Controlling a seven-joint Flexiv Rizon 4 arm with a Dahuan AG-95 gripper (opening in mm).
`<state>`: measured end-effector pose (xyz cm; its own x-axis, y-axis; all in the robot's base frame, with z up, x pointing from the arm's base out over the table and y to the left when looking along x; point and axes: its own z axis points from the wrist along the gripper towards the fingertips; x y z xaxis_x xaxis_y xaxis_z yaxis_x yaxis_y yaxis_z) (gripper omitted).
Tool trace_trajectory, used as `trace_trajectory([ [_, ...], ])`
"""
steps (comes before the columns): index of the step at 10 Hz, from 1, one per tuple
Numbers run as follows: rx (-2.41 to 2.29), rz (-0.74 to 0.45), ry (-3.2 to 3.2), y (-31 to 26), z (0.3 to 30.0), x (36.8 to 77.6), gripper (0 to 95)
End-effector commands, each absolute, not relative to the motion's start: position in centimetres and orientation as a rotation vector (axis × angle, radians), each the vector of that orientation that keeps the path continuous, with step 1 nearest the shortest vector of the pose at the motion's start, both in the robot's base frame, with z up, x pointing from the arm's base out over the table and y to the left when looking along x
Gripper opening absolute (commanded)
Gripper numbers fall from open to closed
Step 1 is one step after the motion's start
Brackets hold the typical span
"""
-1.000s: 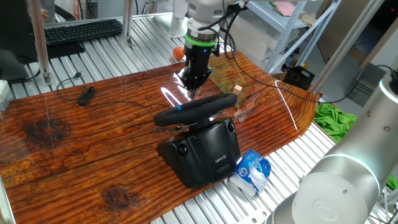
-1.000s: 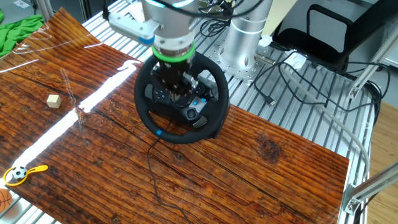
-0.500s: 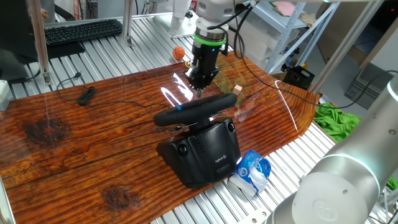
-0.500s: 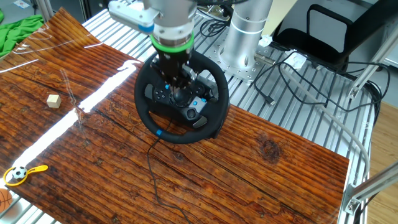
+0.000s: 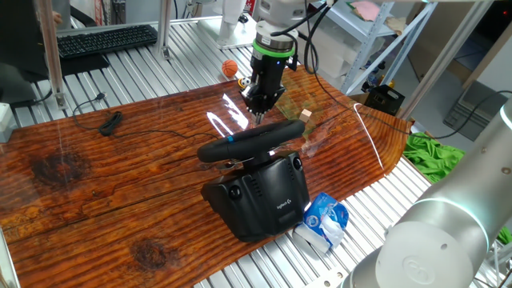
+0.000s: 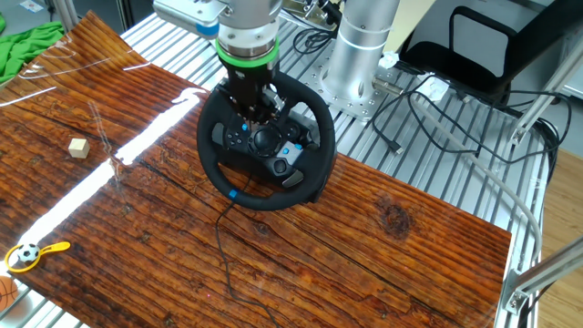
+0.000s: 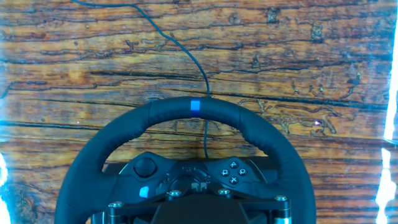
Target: Rotate the steering wheel 90 degrees counterclockwise
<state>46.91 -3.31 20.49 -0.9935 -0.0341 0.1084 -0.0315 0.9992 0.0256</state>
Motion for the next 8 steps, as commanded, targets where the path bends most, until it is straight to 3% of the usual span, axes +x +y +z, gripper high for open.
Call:
trace_trajectory([
  [1,0.026,-0.051,-3.032,-3.31,20.46,46.96,0.0],
  [8,0.040,-0.043,-3.032,-3.30,20.46,46.99,0.0],
])
